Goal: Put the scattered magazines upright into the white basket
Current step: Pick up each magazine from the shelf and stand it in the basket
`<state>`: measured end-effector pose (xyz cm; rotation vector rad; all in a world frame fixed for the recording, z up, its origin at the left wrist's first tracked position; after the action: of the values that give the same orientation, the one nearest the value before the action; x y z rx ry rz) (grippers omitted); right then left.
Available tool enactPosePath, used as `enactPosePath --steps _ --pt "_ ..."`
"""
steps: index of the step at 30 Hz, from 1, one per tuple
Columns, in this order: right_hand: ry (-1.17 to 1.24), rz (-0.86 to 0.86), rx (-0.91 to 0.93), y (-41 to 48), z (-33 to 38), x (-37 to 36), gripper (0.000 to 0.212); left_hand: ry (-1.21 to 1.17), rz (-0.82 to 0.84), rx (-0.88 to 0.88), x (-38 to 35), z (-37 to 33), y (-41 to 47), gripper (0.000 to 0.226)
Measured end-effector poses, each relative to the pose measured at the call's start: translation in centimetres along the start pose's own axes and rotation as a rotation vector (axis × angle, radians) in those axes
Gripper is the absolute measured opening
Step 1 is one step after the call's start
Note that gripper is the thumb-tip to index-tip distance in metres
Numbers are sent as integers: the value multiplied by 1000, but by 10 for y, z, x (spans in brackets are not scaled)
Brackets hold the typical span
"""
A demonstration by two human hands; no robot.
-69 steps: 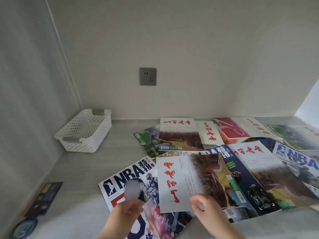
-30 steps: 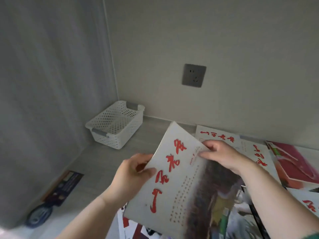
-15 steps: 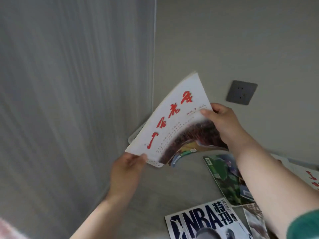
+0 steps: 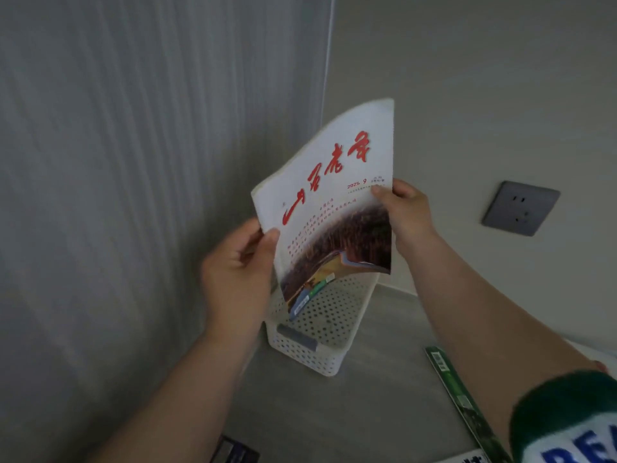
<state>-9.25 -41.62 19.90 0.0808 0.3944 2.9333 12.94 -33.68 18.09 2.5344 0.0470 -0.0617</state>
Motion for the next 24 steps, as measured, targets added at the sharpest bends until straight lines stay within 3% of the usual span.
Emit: enactPosePath --steps 7,19,24 --pt "3 67 -164 34 -67 -19 27 114 19 121 -12 62 1 45" --pt "-21 134 -302 57 -129 -33 26 296 -46 132 -9 98 1 28" --pt "-86 233 -273 53 -138 -43 63 306 -81 154 -11 97 5 32"
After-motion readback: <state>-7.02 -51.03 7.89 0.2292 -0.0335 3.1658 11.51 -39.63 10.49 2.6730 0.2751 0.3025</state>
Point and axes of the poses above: each hand's wrist, its own y-axis towards the middle knuckle, its own x-axis out of the back of the hand, z = x × y, the point moved 5 cm from there along y, towards the middle knuckle, and after that the axes turned 15 degrees about z, right-handed, at the moved point
